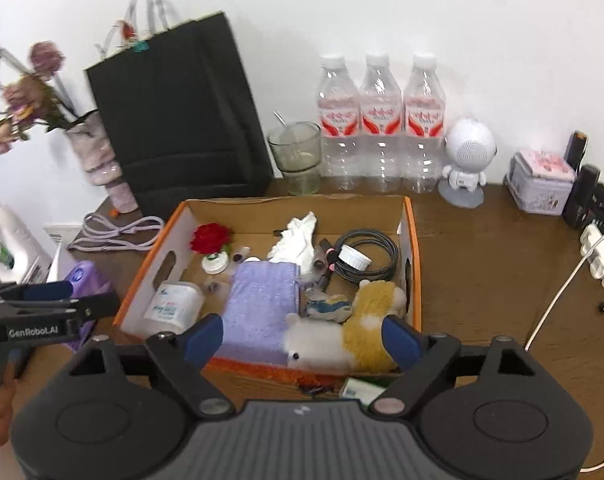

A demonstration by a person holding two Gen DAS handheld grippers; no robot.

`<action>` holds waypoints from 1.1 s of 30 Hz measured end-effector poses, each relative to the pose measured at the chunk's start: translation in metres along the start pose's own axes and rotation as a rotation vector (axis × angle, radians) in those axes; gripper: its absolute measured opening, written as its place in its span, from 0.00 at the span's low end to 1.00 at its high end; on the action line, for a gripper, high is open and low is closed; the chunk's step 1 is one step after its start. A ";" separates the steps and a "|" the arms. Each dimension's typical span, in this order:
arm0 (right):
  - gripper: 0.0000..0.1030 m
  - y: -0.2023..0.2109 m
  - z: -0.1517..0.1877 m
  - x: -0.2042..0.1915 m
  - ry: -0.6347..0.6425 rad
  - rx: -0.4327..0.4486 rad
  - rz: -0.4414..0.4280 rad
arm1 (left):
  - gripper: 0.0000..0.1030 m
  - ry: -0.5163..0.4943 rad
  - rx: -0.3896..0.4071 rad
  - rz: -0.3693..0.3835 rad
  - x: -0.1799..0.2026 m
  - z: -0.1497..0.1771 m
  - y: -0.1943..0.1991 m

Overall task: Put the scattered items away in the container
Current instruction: 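Lower both small items into the box and open both tools, then withdraw both tools toward the glittery ball and yellow soap bar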

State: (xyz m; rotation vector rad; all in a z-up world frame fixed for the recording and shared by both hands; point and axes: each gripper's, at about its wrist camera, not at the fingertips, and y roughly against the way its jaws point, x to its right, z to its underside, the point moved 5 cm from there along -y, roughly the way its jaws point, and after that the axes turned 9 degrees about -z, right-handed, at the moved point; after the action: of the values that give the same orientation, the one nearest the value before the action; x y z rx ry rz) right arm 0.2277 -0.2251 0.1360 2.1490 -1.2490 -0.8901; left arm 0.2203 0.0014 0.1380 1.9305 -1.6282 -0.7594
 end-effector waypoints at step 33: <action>0.94 0.078 0.275 -0.039 0.074 0.382 0.050 | 0.99 -0.014 0.210 0.117 0.037 0.245 0.096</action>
State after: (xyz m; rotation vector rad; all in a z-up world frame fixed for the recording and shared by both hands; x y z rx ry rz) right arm -0.0343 -0.2513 0.0187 2.4012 -1.5262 -0.5796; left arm -0.0132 -0.0553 0.0240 1.9523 -1.8756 -0.5766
